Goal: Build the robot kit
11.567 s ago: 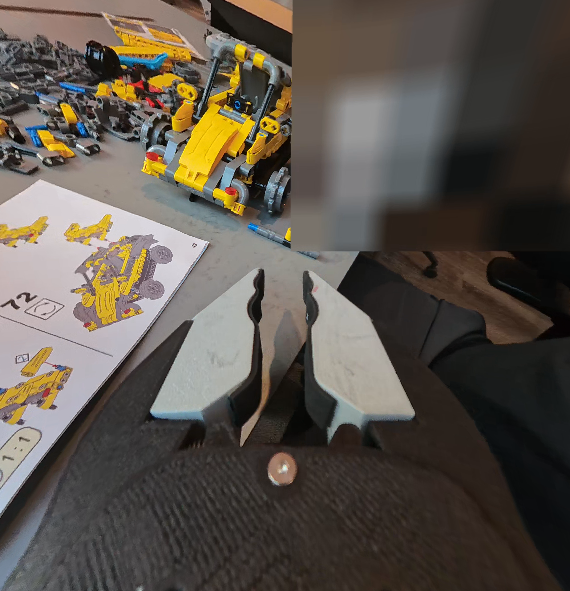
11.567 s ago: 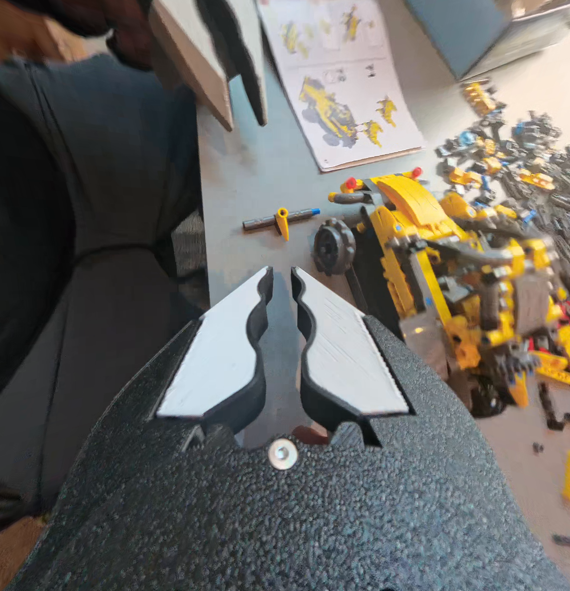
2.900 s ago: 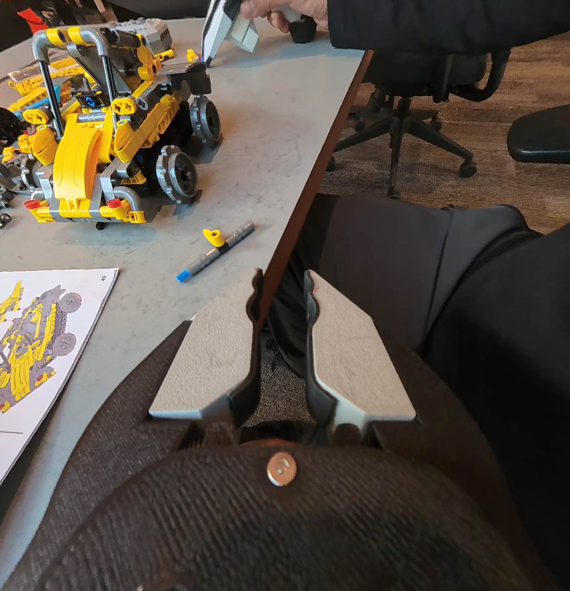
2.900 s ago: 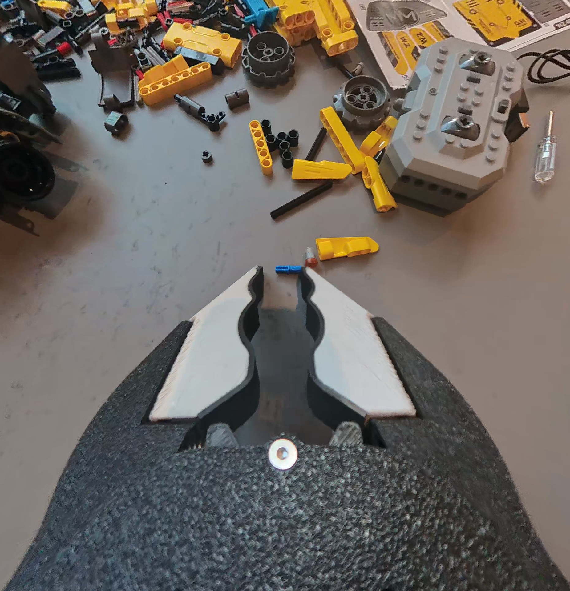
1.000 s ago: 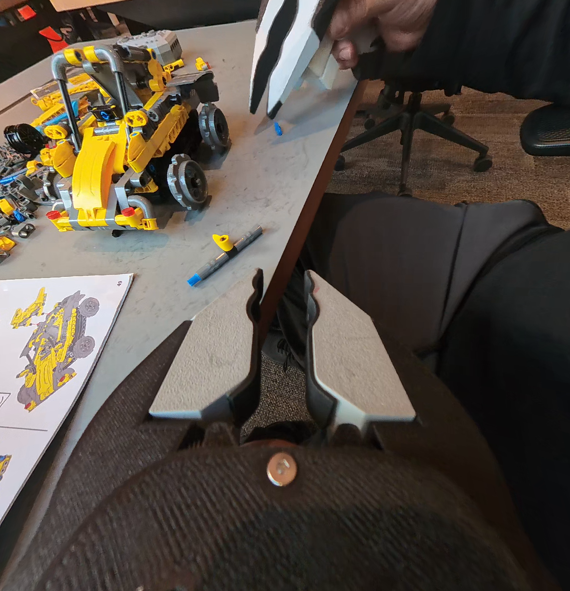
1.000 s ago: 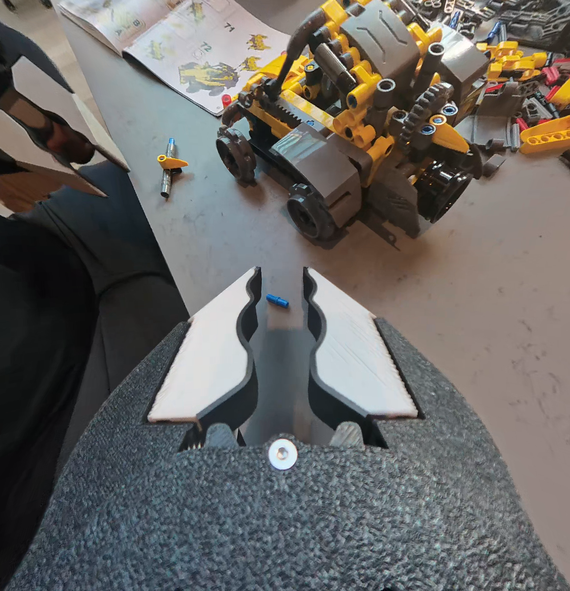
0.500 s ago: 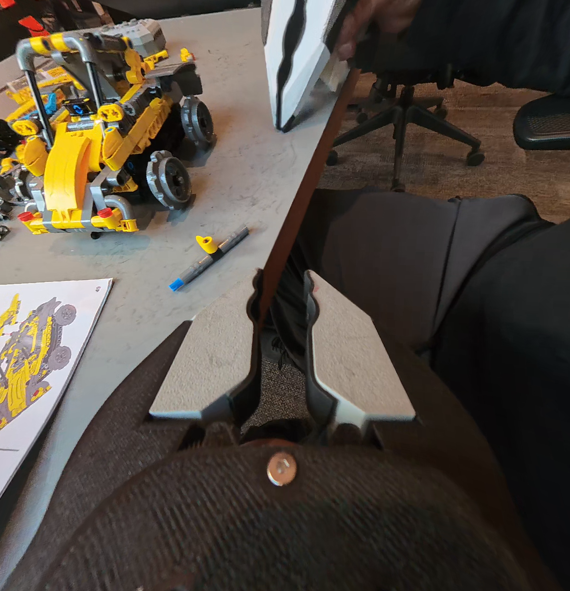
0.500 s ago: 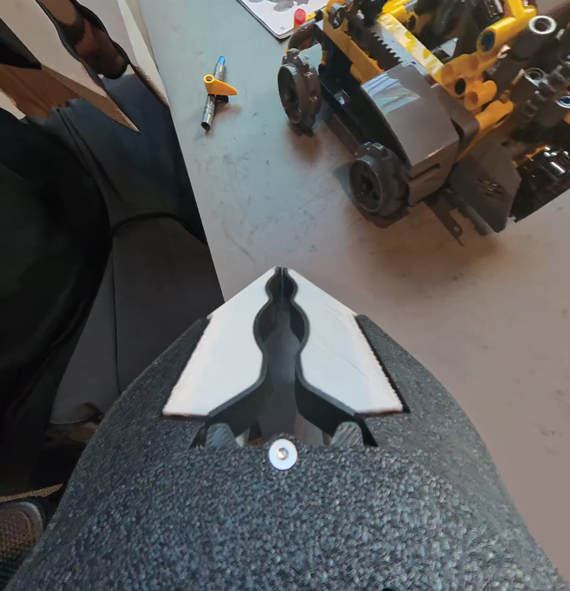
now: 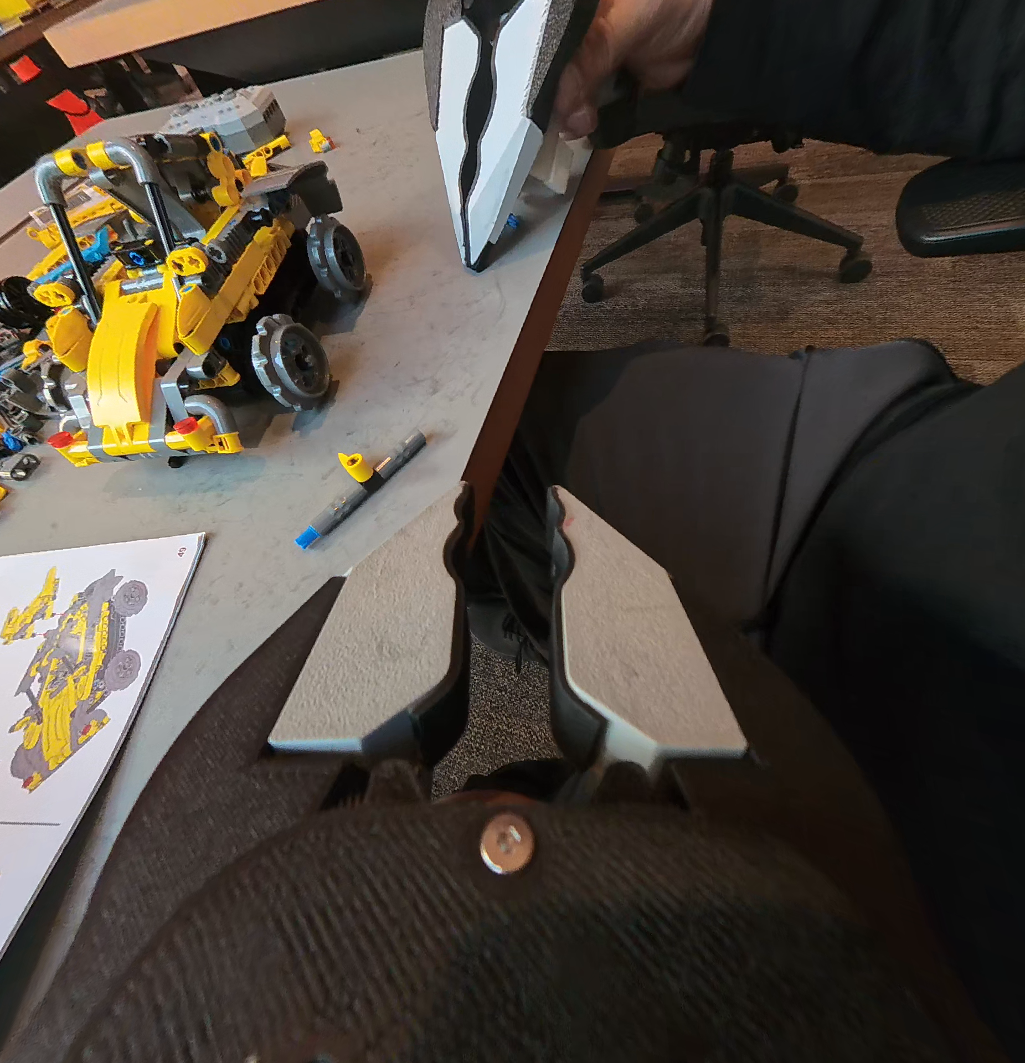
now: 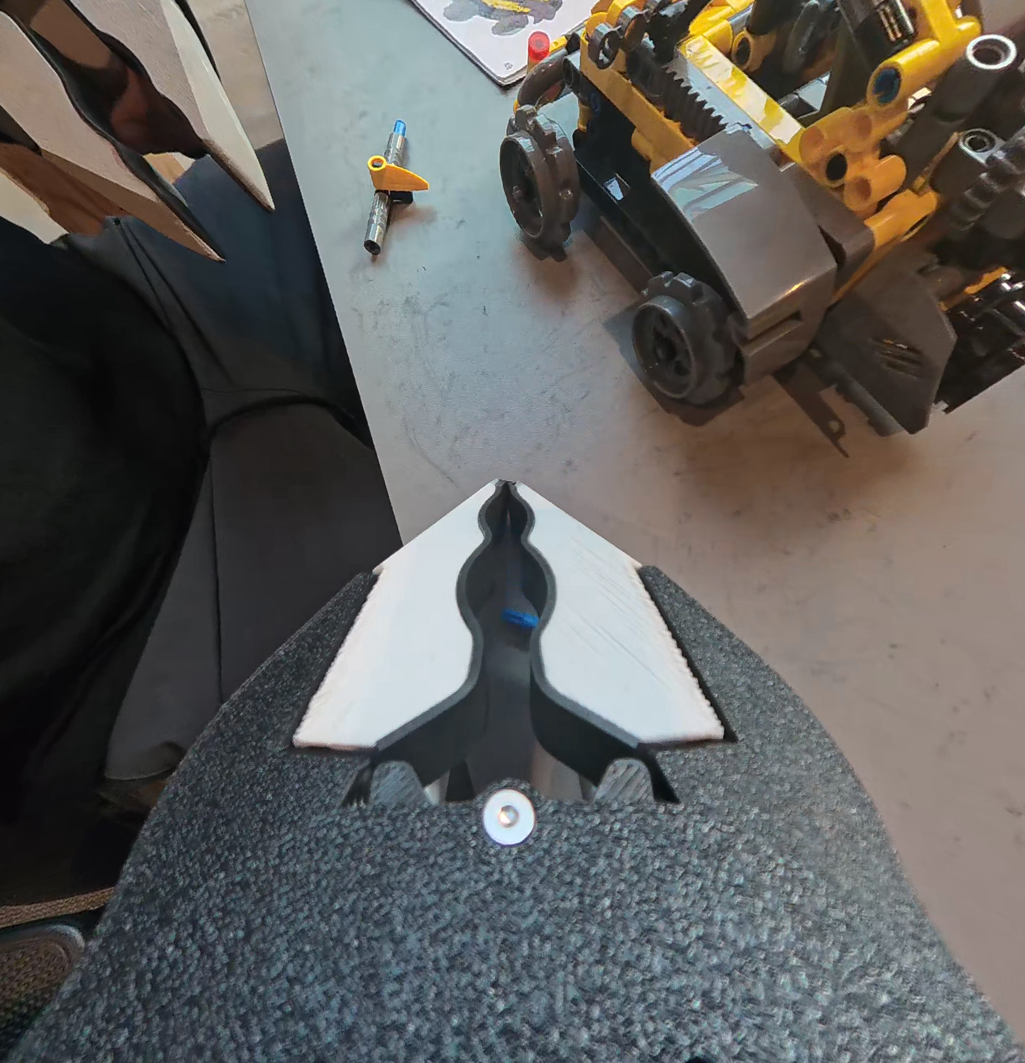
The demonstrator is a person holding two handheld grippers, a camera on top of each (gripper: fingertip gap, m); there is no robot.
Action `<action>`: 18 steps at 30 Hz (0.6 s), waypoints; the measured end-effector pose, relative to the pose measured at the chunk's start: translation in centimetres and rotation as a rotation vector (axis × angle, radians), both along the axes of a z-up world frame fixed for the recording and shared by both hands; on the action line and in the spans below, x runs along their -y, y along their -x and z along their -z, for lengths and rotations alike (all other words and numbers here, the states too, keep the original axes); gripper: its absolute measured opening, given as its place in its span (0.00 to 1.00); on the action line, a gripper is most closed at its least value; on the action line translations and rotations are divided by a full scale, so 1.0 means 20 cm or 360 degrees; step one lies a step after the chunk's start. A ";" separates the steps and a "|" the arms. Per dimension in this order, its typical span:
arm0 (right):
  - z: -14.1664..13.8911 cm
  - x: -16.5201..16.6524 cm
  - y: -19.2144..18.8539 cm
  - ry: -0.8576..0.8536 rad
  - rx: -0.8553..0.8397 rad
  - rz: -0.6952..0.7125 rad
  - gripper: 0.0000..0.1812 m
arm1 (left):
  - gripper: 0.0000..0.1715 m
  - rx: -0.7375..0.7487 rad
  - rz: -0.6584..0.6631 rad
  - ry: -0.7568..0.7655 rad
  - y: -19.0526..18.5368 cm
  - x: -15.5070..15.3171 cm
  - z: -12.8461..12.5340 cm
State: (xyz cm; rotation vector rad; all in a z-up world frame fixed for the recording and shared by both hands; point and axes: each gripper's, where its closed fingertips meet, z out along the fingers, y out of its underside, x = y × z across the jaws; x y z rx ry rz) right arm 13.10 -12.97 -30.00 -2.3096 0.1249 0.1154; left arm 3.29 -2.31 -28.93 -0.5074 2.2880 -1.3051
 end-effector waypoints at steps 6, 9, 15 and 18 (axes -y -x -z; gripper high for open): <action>0.00 0.00 0.00 -0.0002 0.0020 0.0006 0.00 | 0.12 0.0002 -0.0002 -0.0008 0.00 0.00 0.00; 0.00 -0.01 0.00 -0.0012 0.0006 0.0026 0.00 | 0.12 0.0020 -0.0020 -0.0019 -0.01 -0.02 -0.01; -0.01 -0.10 0.06 -0.0073 -0.0059 -0.0005 0.00 | 0.12 0.0003 -0.0073 0.0007 -0.05 -0.07 -0.02; -0.03 -0.11 0.07 -0.0107 -0.0085 -0.0023 0.00 | 0.13 0.0007 -0.0093 -0.0002 -0.06 -0.09 -0.02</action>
